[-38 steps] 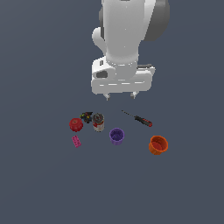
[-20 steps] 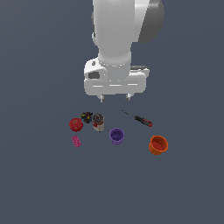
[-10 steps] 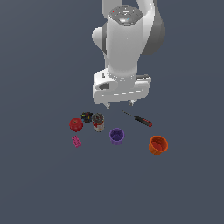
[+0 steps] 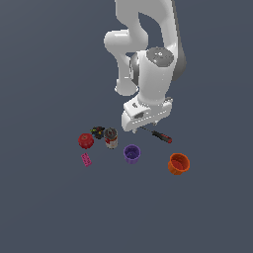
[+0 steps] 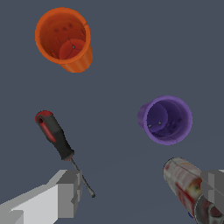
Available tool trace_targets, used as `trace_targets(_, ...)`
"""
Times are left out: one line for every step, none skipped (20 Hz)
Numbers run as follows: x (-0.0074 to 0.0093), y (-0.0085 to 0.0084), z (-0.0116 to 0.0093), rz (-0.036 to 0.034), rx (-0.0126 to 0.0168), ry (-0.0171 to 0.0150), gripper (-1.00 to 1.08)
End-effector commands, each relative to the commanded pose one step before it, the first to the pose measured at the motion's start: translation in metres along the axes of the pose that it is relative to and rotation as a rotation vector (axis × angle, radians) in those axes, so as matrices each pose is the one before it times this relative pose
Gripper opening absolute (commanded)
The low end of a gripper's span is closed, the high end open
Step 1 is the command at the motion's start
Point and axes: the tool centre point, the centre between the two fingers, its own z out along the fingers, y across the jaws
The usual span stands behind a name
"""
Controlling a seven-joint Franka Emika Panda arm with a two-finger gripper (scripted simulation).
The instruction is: Pick up a designated object from a clutter of objects.
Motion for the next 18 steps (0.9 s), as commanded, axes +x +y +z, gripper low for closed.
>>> trace_targets(-0.00319, -0.01655, 0.02159, -0.08763, -0.00502, 0.00166, 1.00)
trace_targets(-0.00114, -0.00688, 0.00829, -0.03478, -0.00137, 0.00073, 1.00)
trace_targets(-0.00114, -0.00704, 0.00814, -0.03491, -0.00105, 0.00087, 1.00)
trace_targets(-0.00113, -0.00719, 0.00799, -0.03501, -0.00073, 0.00101, 1.00)
trace_targets(-0.00110, -0.00728, 0.00776, -0.03477, -0.00041, 0.00116, 1.00)
trace_targets(-0.00102, -0.00707, 0.00724, -0.03320, -0.00010, 0.00127, 1.00)
trace_targets(-0.00093, -0.00682, 0.00672, -0.03146, 0.00016, 0.00135, 1.00)
trace_targets(-0.00084, -0.00654, 0.00622, -0.02972, 0.00038, 0.00142, 1.00)
trace_targets(-0.00075, -0.00624, 0.00573, -0.02795, 0.00056, 0.00147, 1.00)
trace_targets(-0.00067, -0.00592, 0.00526, -0.02617, 0.00069, 0.00149, 1.00)
trace_targets(-0.00059, -0.00558, 0.00482, -0.02438, 0.00079, 0.00150, 1.00)
trace_targets(-0.00051, -0.00522, 0.00439, -0.02258, 0.00086, 0.00149, 1.00)
trace_targets(-0.00044, -0.00486, 0.00397, -0.02078, 0.00090, 0.00146, 1.00)
trace_targets(-0.00037, -0.00448, 0.00358, -0.01899, 0.00091, 0.00141, 1.00)
trace_targets(-0.00031, -0.00409, 0.00319, -0.01717, 0.00089, 0.00134, 1.00)
trace_targets(-0.00026, -0.00368, 0.00282, -0.01537, 0.00085, 0.00125, 1.00)
trace_targets(-0.00022, -0.00327, 0.00246, -0.01355, 0.00080, 0.00114, 1.00)
trace_targets(-0.00017, -0.00285, 0.00211, -0.01175, 0.00072, 0.00102, 1.00)
